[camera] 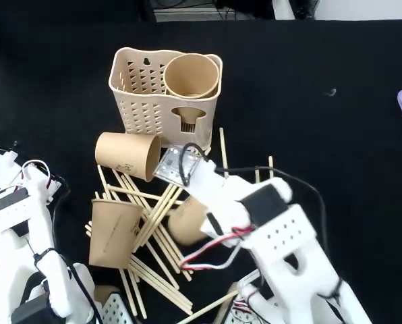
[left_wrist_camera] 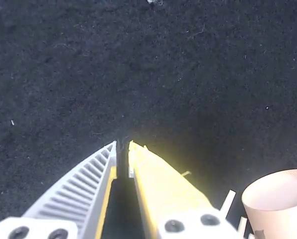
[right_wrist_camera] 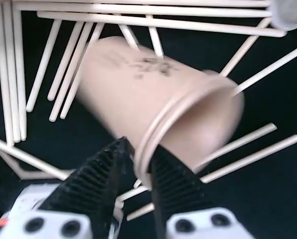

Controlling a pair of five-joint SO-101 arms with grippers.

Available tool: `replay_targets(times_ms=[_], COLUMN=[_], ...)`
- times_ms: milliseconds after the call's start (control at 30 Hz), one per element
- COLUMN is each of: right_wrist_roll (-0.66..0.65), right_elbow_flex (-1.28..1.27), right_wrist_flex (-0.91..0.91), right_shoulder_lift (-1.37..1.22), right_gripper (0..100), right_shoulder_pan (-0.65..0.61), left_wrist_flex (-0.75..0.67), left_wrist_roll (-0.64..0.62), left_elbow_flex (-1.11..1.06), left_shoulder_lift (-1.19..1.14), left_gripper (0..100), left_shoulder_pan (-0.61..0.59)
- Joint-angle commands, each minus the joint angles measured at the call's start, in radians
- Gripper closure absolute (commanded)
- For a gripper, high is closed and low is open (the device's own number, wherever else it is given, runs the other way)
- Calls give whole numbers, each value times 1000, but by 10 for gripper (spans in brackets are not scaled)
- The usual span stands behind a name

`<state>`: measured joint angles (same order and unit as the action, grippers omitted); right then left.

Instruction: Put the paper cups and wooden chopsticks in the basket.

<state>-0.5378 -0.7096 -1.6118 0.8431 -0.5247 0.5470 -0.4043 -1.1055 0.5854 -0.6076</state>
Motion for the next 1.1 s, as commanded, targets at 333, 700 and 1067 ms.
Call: replay_targets(times_ms=[333, 700, 1067], right_wrist_roll=[-249, -358, -344], right_elbow_flex=[160, 84, 179], right_wrist_flex=[-123, 207, 164], right_shoulder_lift=[28, -335, -458], right_gripper=[988, 986, 989], right_shoulder_pan=[390, 710, 687], left_wrist_flex=[-20, -20, -58], left_wrist_roll=[-6, -6, -6], left_elbow_flex=[8, 8, -5], left_shoulder_lift=[26, 26, 25], left_gripper=[948, 948, 948], left_shoulder_pan=[2, 2, 2])
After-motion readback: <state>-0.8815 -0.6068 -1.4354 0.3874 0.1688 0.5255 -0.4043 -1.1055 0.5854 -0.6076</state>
